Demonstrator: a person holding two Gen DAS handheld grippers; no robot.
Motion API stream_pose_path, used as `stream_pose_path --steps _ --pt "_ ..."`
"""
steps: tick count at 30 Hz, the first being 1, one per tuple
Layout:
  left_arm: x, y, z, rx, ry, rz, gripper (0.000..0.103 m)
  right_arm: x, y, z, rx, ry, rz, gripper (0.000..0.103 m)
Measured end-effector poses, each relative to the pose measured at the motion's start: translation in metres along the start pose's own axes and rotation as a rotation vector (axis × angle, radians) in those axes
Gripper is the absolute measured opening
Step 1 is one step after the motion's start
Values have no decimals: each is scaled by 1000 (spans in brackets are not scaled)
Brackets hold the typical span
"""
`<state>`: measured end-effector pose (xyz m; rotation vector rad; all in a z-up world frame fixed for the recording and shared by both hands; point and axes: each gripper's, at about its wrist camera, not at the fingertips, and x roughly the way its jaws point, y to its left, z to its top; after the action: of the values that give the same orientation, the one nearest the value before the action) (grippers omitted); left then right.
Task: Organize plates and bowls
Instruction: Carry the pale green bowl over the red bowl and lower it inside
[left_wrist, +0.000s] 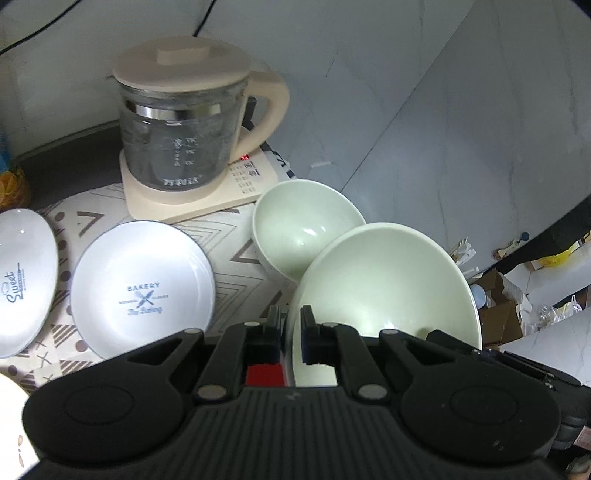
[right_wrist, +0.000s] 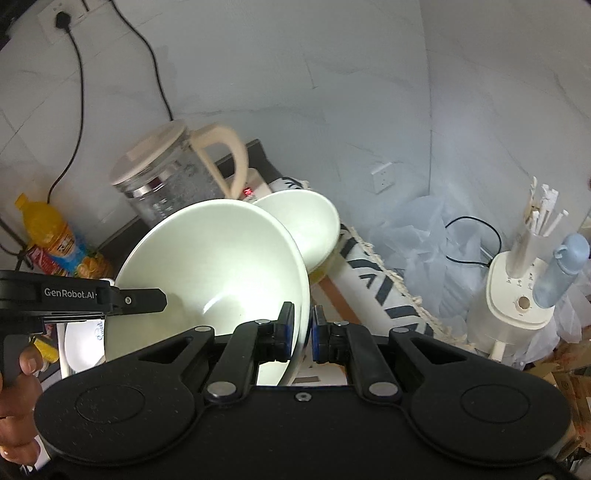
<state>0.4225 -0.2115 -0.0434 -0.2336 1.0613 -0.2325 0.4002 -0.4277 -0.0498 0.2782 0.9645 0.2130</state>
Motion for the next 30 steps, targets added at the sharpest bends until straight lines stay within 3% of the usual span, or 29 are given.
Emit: stream_pose_path --steps 30 --pt "-28 79 -59 -173 91 45 8 12 80 -32 -206 100 24 11"
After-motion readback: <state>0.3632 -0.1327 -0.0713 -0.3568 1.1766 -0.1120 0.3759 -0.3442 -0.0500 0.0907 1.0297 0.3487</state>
